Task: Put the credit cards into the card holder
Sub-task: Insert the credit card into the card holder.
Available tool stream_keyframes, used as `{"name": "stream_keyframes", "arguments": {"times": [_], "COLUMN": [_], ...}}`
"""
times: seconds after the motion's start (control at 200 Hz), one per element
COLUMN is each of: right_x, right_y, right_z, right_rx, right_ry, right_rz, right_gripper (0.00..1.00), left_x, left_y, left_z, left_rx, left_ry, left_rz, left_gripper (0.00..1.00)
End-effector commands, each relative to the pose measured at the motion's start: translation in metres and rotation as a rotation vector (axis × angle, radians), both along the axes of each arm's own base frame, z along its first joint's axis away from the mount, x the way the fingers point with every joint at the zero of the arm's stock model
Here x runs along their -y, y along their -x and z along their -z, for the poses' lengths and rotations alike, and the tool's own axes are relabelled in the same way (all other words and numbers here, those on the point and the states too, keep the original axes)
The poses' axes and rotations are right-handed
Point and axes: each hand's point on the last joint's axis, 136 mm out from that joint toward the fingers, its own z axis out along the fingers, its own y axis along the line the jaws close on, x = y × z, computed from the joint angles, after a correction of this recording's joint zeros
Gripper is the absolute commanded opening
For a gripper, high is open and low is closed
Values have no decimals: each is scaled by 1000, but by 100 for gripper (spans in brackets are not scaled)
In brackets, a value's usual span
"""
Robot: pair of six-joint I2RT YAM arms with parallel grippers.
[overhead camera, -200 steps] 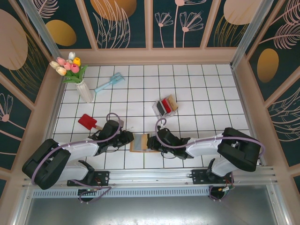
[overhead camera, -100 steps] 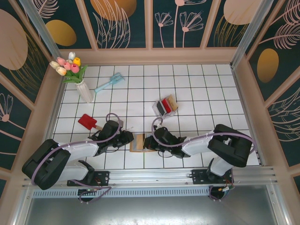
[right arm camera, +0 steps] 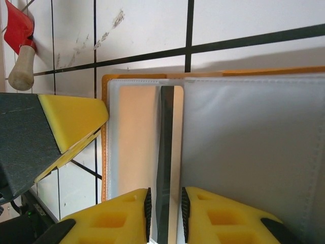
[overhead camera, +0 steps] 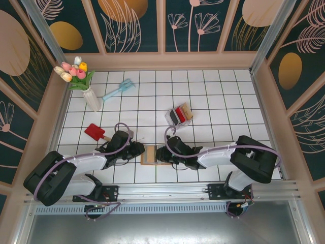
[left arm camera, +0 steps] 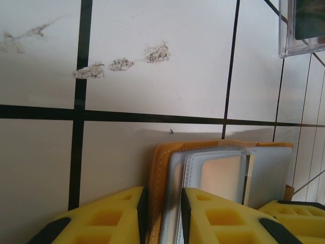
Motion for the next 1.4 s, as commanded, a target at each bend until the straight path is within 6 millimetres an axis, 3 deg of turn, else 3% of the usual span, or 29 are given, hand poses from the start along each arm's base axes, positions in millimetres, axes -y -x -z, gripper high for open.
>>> {"name": "stream_keyframes", "arguments": {"times": [0.0, 0.245, 0.455, 0.676, 0.871, 1.086, 1.261, 1.396], "right_x": [1, -20, -36, -12, -3, -19, -44, -45], "right_y": [-6, -8, -7, -18, -15, -11, -10, -11], "right_z": [-6, 0, 0, -14, 1, 10, -2, -5], "right_rx": [21, 0, -5, 69, 36, 9, 31, 40], "right_ry": [17, 5, 5, 140, 195, 175, 106, 128], "right_rz": [-8, -51, -81, -8, 3, -45, -108, -110], "right_gripper": [24, 15, 15, 19, 22, 22, 16, 17], "left_x": [-6, -4, -4, -6, -5, -5, -6, -6], "left_y": [29, 28, 27, 27, 27, 27, 28, 28], "left_z": [22, 20, 20, 20, 19, 19, 20, 18], "left_rx": [-124, -120, -119, -115, -112, -110, -113, -107], "left_ry": [-36, -31, -32, -38, -38, -38, -38, -36], "left_rz": [45, 45, 47, 42, 43, 46, 47, 43], "left_gripper": [28, 28, 28, 28, 28, 28, 27, 27]}}
